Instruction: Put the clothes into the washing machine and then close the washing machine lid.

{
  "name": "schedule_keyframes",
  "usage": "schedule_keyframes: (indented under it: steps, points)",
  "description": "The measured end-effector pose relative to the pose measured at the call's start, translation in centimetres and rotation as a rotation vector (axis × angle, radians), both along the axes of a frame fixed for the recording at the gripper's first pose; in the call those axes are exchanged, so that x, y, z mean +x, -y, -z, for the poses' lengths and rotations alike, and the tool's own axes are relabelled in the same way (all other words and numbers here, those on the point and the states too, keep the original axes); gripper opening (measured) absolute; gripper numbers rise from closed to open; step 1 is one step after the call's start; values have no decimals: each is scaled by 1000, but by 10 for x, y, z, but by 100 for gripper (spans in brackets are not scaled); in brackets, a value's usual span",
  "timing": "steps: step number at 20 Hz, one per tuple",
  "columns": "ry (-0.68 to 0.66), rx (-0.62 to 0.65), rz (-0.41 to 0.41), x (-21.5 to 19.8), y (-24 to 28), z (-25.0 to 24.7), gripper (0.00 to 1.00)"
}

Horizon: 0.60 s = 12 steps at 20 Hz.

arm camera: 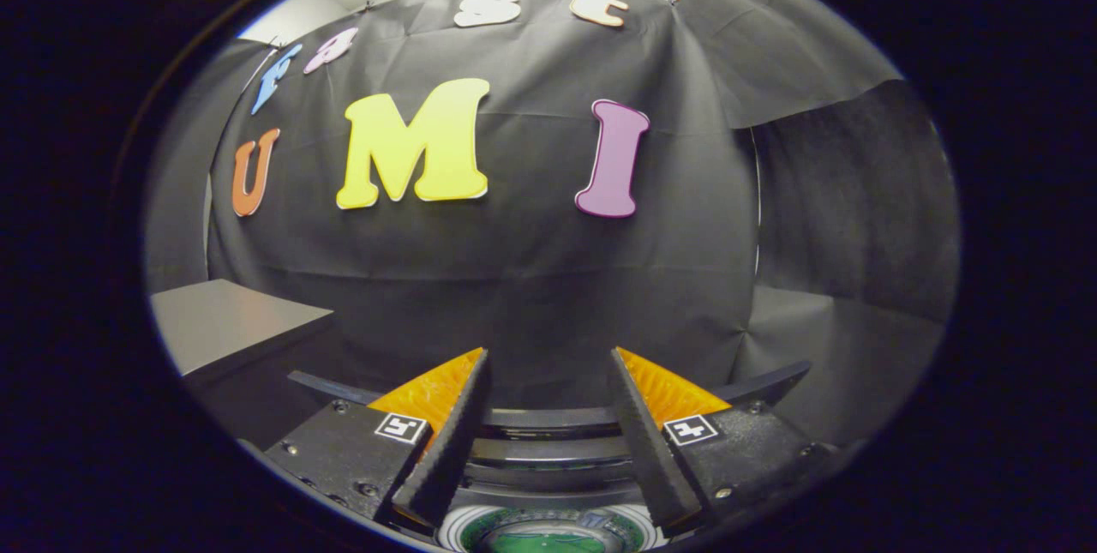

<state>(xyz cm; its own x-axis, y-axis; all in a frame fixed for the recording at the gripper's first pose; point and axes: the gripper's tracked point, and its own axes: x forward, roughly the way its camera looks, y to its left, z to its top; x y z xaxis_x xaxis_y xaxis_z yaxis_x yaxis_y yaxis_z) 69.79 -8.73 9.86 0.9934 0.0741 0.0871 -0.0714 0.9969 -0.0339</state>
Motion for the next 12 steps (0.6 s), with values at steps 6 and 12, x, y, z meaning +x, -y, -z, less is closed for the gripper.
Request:
schedule_keyframes:
  steps: [6,12]
  points:
    - [-32,-12,-14,-21,2,16,87]
    - [-93,-39,-26,-42,8,31,91]
